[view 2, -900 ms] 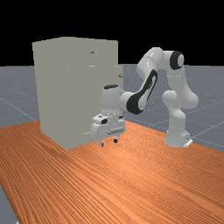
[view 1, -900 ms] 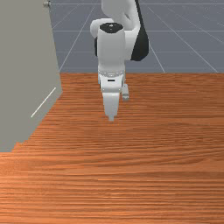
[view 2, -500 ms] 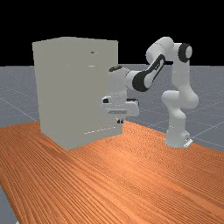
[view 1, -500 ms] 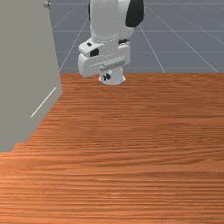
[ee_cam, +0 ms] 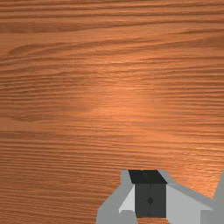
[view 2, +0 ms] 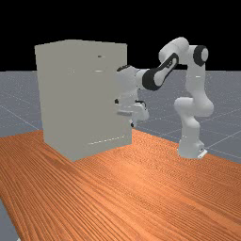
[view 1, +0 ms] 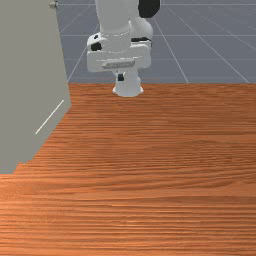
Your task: Open the cabinet door
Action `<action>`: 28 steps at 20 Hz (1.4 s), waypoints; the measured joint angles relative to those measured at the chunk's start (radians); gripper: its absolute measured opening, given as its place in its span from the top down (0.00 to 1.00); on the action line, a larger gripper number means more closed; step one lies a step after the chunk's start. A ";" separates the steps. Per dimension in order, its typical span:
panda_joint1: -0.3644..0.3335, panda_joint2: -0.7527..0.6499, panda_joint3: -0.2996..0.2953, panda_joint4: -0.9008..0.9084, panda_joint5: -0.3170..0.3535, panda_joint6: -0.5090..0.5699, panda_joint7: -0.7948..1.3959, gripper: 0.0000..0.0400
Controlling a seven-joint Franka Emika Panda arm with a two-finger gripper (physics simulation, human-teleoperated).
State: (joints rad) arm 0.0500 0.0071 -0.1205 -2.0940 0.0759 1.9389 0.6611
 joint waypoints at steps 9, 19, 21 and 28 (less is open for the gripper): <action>-0.030 -0.674 0.027 -0.388 -0.036 0.026 0.061 1.00; -0.324 -1.210 0.071 -0.610 -0.198 0.090 0.275 1.00; -0.402 -1.246 0.042 -0.611 -0.240 0.141 0.303 1.00; -0.558 -1.176 -0.080 -0.607 -0.303 0.541 0.410 0.03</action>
State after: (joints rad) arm -0.5083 -1.1687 -0.2001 -2.7005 -0.2274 2.4798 1.0714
